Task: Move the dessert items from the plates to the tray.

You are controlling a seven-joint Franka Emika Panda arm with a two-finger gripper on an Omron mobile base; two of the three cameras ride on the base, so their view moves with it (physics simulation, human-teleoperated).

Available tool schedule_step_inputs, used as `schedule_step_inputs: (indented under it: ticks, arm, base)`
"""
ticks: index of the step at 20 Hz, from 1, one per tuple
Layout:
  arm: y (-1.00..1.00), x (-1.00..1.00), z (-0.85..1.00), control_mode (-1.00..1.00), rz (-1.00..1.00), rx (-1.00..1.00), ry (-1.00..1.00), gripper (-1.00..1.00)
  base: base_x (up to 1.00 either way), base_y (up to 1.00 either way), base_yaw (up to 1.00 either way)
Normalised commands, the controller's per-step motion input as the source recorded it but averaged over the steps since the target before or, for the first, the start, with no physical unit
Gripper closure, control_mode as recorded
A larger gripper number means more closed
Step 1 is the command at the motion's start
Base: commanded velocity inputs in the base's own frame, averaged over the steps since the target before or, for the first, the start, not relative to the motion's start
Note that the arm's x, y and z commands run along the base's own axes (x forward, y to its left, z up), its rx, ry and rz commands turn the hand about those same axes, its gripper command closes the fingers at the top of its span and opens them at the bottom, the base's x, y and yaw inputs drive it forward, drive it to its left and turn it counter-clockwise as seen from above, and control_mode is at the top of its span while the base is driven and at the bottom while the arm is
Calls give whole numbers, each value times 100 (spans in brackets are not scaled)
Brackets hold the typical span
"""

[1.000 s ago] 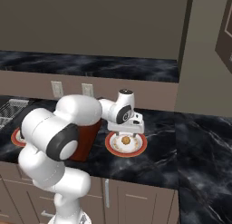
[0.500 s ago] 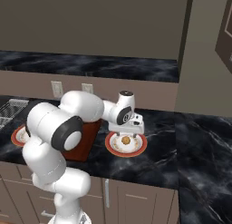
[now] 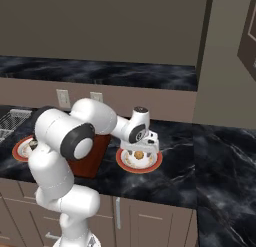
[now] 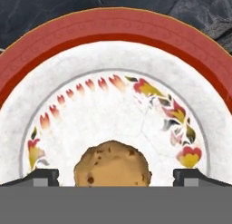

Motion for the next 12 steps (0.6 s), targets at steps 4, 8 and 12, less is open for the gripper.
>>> schedule_step_inputs:
  ticks: [4, 8, 12]
  arm:
    - [0, 0, -18, -100, 0, 0, 0, -100]
    - [0, 0, -4, -100, 0, 0, 0, -100]
    - [0, 0, 0, -100, 0, 0, 0, 100]
  base:
    - [0, 0, 0]
    - [0, 0, 0]
    - [0, 0, 0]
